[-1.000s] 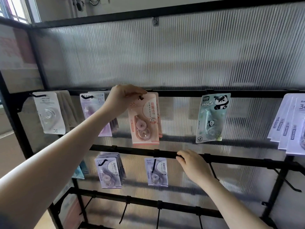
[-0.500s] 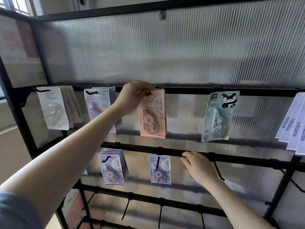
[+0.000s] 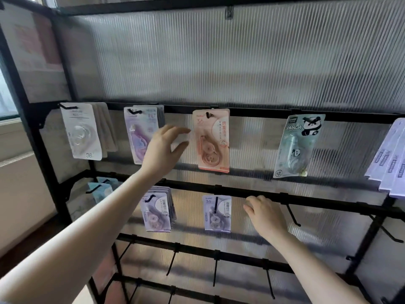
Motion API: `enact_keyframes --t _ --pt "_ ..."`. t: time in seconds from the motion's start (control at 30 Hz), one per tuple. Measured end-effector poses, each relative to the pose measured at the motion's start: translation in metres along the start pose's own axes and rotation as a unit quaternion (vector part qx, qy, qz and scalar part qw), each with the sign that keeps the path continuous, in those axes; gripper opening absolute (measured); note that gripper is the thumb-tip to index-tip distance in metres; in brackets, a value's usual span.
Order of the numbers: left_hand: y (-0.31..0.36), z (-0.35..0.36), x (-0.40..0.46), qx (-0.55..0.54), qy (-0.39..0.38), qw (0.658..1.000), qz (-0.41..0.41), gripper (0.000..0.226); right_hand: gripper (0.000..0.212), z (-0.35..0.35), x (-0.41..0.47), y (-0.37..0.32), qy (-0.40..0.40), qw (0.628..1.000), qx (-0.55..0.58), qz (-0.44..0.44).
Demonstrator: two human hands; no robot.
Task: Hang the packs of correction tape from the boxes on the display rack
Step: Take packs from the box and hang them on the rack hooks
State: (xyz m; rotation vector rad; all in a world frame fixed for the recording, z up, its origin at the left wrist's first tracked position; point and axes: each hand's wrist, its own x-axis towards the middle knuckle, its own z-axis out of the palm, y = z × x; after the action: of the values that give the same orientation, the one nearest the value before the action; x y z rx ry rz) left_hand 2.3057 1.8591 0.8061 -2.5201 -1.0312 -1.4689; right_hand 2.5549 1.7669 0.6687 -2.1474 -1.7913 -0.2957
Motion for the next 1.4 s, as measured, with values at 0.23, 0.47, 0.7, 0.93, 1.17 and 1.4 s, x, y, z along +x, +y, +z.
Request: enact_keyframes --t 0.23,0.47,0.7,0.93,1.17,1.4 --pt "-0.019 0.008 -0.069 0.026 -0.074 0.997 -0.002 0.029 0.039 0.009 -0.028 -0.027 -0.022 0.999 -0.017 0.030" --pt "-0.045 0.030 -0.146 0.028 -0.130 0.991 -0.031 0.034 0.039 0.029 -0.075 -0.052 -0.055 0.996 -0.039 0.065" --pt "-0.065 0.072 -0.252 0.016 -0.232 0.968 -0.090 0.039 0.042 0.093 -0.139 -0.052 -0.144 0.981 -0.039 0.121" --pt "-0.066 0.125 -0.357 0.015 -0.332 0.930 -0.158 0.040 0.045 0.177 -0.208 -0.039 -0.228 0.962 -0.027 0.146" --pt "-0.077 0.190 -0.477 0.004 -0.396 0.899 -0.189 0.039 0.037 0.292 -0.266 -0.009 -0.290 0.947 -0.029 0.138" --pt "-0.103 0.267 -0.624 0.012 -0.520 0.820 -0.237 0.054 0.038 0.432 -0.361 0.026 -0.384 0.913 -0.050 0.131"
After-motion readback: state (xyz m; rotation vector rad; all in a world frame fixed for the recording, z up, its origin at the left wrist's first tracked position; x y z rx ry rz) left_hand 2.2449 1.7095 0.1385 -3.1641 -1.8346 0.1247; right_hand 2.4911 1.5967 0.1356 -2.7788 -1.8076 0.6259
